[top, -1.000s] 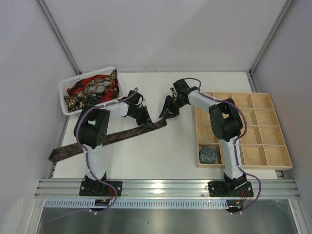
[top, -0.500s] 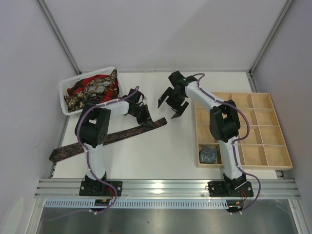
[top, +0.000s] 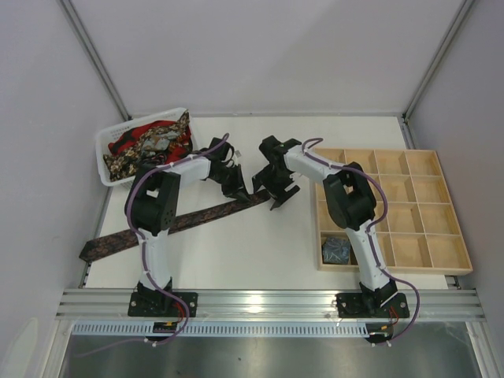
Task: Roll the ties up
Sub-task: Roll the tie
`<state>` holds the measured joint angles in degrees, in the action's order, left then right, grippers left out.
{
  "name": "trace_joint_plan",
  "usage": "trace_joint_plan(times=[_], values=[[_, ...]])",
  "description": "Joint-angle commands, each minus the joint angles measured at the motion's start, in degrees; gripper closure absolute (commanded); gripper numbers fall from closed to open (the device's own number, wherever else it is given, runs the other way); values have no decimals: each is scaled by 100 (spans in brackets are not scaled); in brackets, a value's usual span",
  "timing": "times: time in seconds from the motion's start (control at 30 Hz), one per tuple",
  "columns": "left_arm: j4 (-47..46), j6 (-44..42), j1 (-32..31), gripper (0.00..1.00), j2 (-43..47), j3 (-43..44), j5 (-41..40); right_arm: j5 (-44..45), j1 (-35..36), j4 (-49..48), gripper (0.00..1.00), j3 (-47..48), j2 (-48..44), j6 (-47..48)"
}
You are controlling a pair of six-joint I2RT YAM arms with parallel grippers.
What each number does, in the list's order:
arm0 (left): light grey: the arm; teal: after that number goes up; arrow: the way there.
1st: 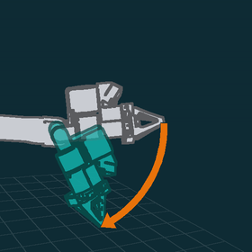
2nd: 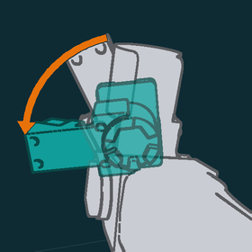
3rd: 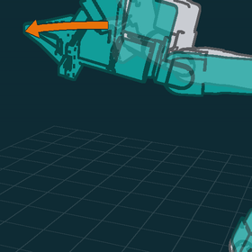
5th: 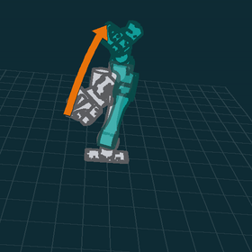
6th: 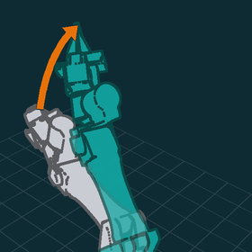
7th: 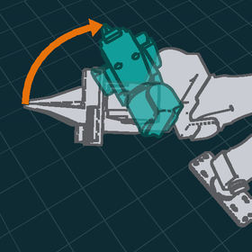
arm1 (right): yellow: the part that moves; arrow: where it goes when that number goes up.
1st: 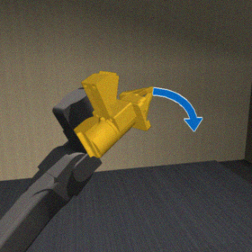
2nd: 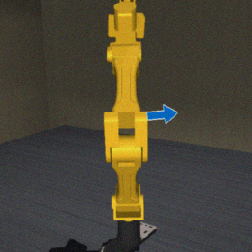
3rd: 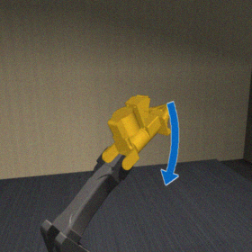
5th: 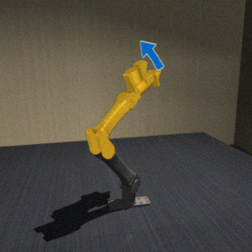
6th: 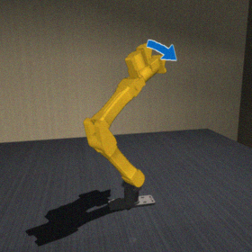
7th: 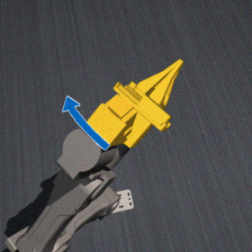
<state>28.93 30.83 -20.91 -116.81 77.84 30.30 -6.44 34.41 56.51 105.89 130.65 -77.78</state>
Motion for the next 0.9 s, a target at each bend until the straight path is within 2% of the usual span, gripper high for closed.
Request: trace_joint_plan(times=[0.0,0.33,0.4,0.57,0.87], values=[[78,-297,52,92,-96,231,160,318,30,-351,9,195,39,-299],[227,-464,43,92,-219,416,204,433,92,34,10,591,382,-554],[280,-499,52,92,-219,468,186,380,109,158,15,643,452,-607],[359,-569,52,92,-263,583,204,494,206,641,17,995,637,-703],[509,-675,52,91,-324,785,160,565,215,607,28,952,663,-765]])
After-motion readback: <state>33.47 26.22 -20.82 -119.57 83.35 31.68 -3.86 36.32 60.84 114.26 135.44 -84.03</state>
